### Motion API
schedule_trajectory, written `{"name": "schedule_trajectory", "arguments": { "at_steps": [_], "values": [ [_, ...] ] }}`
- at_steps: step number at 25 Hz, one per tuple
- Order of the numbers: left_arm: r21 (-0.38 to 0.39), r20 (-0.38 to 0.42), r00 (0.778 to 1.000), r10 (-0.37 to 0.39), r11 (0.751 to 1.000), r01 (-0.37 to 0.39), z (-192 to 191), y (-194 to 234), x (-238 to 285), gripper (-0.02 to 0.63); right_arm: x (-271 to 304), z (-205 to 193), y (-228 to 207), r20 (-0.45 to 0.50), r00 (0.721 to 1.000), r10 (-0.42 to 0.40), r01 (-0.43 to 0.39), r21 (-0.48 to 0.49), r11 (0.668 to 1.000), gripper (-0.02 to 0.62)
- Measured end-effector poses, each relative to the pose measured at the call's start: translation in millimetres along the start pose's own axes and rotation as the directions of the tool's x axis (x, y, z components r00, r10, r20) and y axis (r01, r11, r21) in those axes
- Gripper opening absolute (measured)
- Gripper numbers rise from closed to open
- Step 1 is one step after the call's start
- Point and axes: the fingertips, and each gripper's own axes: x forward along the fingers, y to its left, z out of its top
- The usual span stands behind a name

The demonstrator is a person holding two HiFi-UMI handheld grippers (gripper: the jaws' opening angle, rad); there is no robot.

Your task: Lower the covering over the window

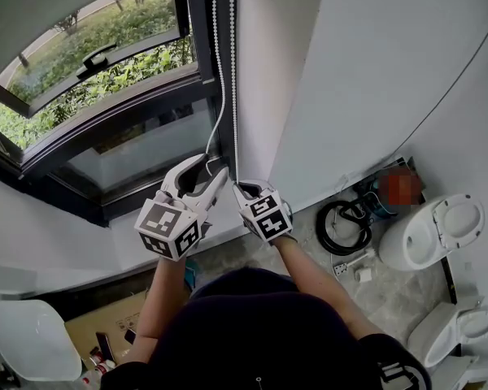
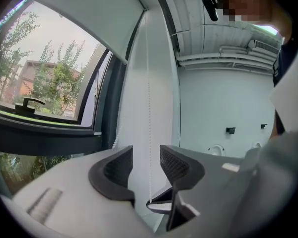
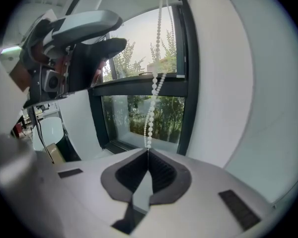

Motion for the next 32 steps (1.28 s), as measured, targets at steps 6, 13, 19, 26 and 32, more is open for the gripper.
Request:
{"name": "schedule_trajectory", "arguments": {
  "at_steps": [6,13,19,26,32],
  "values": [
    [0.043,0.009,0.999,-0.037,0.998,0.036,16,-10,19,0.178,-1,0,1,0.003,1.0,0.008,-0.008,0.003,1.0,0.012],
    [0.094,-0.021,0.999,-0.05,0.994,0.052,26,-14,47,0.136,-3,0,6,0.009,1.0,0.02,-0.02,-0.004,1.0,0.012],
    [0.023,-0.018,0.996,-0.09,0.996,0.091,19,-18,53,0.011,-1,-7,4,-0.017,1.0,0.025,-0.025,-0.004,1.0,0.012],
    [-0.078,-0.108,0.987,-0.122,0.99,0.114,-34,-21,50,0.011,6,-60,4,-0.144,0.989,0.039,-0.036,0.029,0.999,0.012],
    [-0.127,-0.148,0.98,-0.132,0.985,0.114,-66,-23,51,0.011,12,-91,13,-0.234,0.969,0.077,-0.071,0.033,0.997,0.012]
  ]
}}
